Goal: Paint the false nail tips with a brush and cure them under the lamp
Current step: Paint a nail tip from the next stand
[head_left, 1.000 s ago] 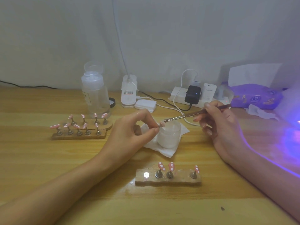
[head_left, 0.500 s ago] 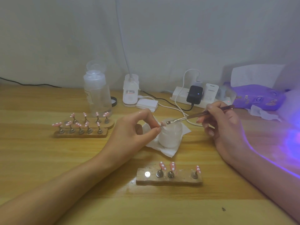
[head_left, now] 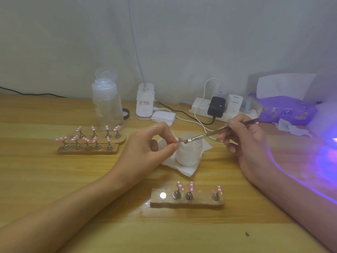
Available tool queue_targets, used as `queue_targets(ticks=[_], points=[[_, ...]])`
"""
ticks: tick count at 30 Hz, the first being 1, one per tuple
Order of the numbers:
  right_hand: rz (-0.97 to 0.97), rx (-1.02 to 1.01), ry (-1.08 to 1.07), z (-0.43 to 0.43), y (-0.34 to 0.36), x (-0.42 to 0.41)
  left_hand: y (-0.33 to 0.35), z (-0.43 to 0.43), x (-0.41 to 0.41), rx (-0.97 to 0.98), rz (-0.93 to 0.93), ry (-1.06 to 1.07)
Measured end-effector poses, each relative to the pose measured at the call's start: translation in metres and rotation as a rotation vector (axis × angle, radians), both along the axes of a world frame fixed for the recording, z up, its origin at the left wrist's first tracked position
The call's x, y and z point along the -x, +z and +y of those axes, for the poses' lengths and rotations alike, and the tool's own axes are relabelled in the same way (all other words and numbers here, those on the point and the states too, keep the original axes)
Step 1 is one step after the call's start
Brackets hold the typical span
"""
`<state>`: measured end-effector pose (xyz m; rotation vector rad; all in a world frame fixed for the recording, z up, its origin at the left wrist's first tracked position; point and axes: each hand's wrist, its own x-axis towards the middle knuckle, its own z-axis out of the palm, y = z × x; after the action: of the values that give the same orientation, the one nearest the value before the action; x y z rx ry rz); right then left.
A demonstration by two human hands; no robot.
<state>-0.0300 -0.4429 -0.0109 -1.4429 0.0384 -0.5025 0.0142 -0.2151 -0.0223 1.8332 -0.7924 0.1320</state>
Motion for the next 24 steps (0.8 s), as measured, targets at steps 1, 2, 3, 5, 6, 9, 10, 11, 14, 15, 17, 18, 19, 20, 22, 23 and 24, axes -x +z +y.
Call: queue_targets(ticks=[1,2,3,5,6,9,10,11,14,15,17,18,19,20,22,23,24], points=[[-0.009,-0.015,0.0,0.0,0.0,0.0,0.0,0.0,0.0,-0.001,0.001,-0.001],[-0.022,-0.02,0.012,0.0,0.001,0.0,0.001,0.0,0.0,-0.005,0.0,-0.002],[-0.032,-0.01,0.031,0.0,0.0,0.0,0.001,0.0,-0.001,-0.007,0.0,-0.001],[-0.029,0.033,0.048,0.0,-0.001,0.0,0.0,0.0,-0.001,0.001,0.006,0.001],[-0.018,0.043,0.035,0.0,-0.001,0.0,0.0,0.001,-0.002,0.004,0.009,0.0],[0.001,0.016,-0.022,0.0,-0.001,0.0,-0.001,0.001,-0.001,0.01,0.01,-0.006],[-0.013,-0.004,-0.03,0.0,0.0,0.0,-0.001,0.001,-0.002,0.011,0.011,-0.007],[-0.041,-0.017,-0.037,0.001,0.003,0.001,-0.001,0.001,-0.002,0.009,0.009,-0.007],[-0.165,0.134,-0.032,0.001,0.016,0.004,-0.002,0.001,-0.003,-0.008,-0.016,-0.006],[-0.196,0.235,-0.007,0.002,0.021,0.004,-0.002,0.001,-0.003,-0.013,-0.021,-0.003],[-0.214,0.436,0.041,0.004,0.026,0.004,-0.002,0.002,-0.004,-0.017,-0.016,0.003],[-0.206,0.511,0.052,0.006,0.027,0.003,-0.003,0.002,-0.004,-0.017,-0.01,0.005],[-0.196,0.559,0.06,0.009,0.026,0.003,-0.003,0.002,-0.004,-0.016,-0.003,0.006],[-0.186,0.586,0.068,0.011,0.025,0.003,-0.003,0.002,-0.005,-0.017,0.002,0.007],[-0.17,0.613,0.075,0.013,0.021,0.004,-0.003,0.002,-0.005,-0.022,0.004,0.012],[-0.158,0.619,0.076,0.014,0.02,0.004,-0.003,0.002,-0.005,-0.028,0.002,0.017],[-0.142,0.619,0.077,0.013,0.019,0.003,-0.003,0.002,-0.005,-0.033,-0.001,0.025]])
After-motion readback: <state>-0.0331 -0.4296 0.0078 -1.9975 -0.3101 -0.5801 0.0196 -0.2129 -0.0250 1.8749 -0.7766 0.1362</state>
